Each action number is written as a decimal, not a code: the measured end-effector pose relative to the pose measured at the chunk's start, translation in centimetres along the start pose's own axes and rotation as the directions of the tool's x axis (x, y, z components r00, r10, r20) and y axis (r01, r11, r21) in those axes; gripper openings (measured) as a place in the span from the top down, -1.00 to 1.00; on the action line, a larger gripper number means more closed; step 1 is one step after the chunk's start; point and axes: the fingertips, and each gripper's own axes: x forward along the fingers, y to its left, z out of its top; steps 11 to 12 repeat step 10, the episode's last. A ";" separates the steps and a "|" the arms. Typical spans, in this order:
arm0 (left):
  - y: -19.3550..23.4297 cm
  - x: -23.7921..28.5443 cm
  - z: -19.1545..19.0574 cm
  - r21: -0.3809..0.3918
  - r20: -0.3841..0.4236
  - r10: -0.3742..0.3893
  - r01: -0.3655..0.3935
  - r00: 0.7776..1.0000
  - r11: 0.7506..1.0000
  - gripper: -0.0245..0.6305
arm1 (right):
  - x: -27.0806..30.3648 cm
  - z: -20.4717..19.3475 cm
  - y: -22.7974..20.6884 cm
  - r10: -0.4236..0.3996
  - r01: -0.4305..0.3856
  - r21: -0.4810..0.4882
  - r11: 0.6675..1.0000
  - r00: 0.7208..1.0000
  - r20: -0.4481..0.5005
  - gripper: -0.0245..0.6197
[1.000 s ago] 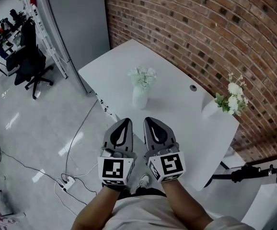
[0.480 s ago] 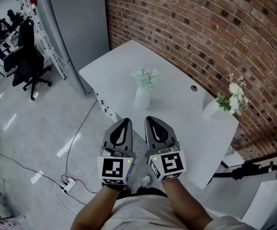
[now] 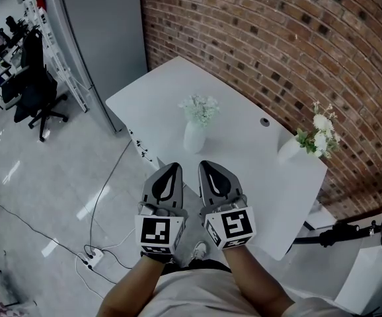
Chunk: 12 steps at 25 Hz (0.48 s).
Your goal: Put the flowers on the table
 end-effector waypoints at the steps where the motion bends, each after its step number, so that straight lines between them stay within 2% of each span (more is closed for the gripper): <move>1: 0.0 0.1 0.0 0.001 0.000 0.001 -0.001 1.000 1.000 0.91 | 0.0 0.0 0.0 0.001 -0.001 -0.001 1.000 1.000 0.000 0.87; 12: 0.5 0.5 -0.4 -0.005 -0.004 0.009 -0.009 1.000 1.000 0.91 | 0.6 -0.5 0.0 0.012 -0.012 -0.001 1.000 1.000 -0.007 0.87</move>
